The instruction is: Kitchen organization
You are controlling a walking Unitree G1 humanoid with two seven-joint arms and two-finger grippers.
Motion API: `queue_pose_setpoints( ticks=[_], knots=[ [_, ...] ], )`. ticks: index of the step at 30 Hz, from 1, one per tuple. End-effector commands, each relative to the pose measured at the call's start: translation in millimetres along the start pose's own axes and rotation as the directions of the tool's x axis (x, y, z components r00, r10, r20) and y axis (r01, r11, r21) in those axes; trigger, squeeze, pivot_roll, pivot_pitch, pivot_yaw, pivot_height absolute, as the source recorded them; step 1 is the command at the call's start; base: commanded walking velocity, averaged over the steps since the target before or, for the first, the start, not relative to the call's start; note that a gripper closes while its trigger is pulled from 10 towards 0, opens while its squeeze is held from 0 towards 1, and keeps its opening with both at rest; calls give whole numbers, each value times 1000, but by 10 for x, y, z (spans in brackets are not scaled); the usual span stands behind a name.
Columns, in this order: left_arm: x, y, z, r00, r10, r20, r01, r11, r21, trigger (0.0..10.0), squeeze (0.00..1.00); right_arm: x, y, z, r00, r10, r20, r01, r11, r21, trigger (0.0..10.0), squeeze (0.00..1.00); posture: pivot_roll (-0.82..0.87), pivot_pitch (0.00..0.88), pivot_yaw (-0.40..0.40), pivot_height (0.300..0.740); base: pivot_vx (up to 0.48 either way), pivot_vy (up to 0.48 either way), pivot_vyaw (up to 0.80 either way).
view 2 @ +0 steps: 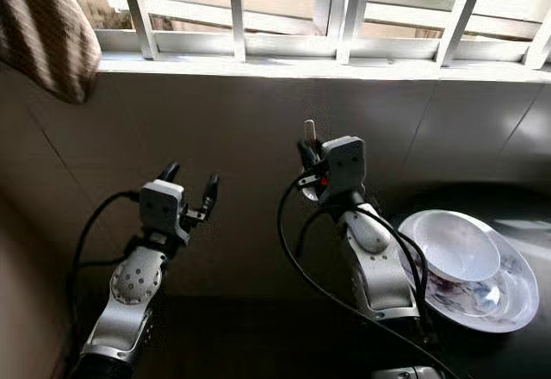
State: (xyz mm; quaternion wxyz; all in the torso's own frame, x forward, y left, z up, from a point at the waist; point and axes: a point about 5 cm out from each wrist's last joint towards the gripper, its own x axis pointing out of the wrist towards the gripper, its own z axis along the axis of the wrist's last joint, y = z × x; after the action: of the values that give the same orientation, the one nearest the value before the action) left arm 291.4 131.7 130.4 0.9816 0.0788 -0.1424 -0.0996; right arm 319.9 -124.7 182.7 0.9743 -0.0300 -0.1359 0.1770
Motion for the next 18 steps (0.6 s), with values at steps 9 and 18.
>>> queue_pose_setpoints(
  ticks=[9,18],
  knots=[
    [-11,-39,-7,1000,-2,-3,2,1000,-14,10000,0,-35,42,21,1000,13,9,-13,1000,4,0,0,68,0,-23,740,0,478,800],
    [-8,-11,21,1000,15,20,-16,1000,17,10000,0,-16,41,50,1000,4,24,-4,1000,12,0,0,71,0,-26,740,0,40,800]
  ],
)
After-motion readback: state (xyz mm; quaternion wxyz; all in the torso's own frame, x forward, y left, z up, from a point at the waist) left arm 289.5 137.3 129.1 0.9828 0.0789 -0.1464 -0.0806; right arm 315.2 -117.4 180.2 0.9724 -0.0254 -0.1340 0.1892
